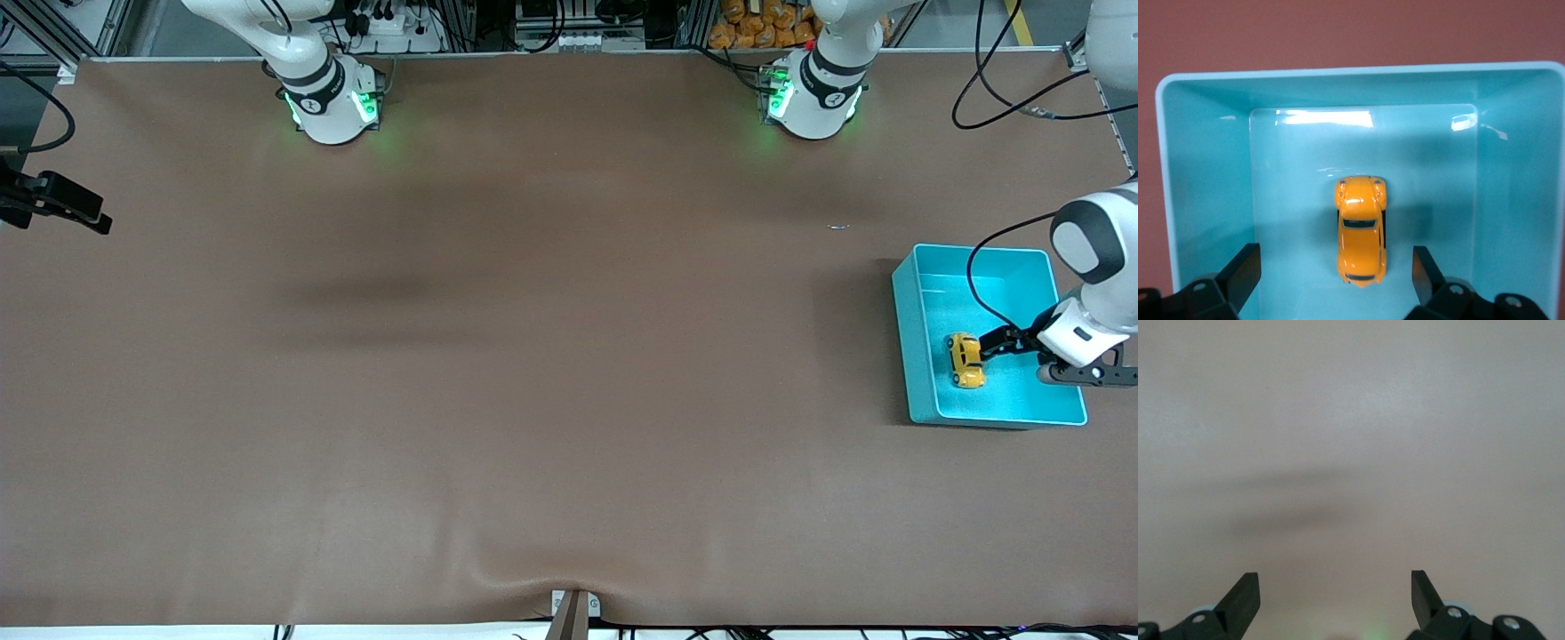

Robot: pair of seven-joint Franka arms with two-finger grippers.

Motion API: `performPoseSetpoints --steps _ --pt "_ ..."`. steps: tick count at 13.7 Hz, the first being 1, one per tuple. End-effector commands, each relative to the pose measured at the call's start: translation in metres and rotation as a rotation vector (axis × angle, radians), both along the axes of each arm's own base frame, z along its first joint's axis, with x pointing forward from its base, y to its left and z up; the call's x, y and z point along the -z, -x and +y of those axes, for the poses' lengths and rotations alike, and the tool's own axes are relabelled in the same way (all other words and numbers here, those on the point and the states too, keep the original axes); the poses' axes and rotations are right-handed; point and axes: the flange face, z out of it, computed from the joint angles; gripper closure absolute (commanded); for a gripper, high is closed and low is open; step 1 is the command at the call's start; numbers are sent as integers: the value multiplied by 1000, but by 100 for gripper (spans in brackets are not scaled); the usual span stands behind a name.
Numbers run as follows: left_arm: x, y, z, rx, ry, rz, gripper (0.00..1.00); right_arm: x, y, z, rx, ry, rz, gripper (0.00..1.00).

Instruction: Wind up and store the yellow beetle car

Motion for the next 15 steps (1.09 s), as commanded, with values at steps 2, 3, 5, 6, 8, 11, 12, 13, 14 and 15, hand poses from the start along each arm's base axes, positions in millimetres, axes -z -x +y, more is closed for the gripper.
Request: performPoseSetpoints --steps 2,3,5,6,8,11,12,13,14,15 --pt "-47 13 -33 -25 24 46 0 -6 4 -2 -8 8 -12 0" --pt "-57 14 -41 -36 25 56 0 -7 3 -2 -8 8 -13 0" --pt "-77 15 -65 -49 32 70 0 -9 3 -3 -7 7 -19 0" --pt "-89 14 -80 -59 32 65 0 -10 3 -3 -7 7 -21 0" --pt "-111 13 -101 -92 29 51 0 -10 3 -3 -7 7 -21 0" --pt "-153 13 -123 -60 17 31 0 -11 4 -9 4 8 -23 0" --pt "-167 14 -126 -58 14 39 0 -11 4 -8 4 6 -23 0" --pt "-178 15 -128 -57 13 59 0 -11 4 -8 4 1 -23 0" --pt "-191 16 -134 -49 13 79 0 -10 3 -8 4 2 -23 0" --pt "-200 21 -147 -40 10 103 0 -10 3 -7 2 1 -22 0"
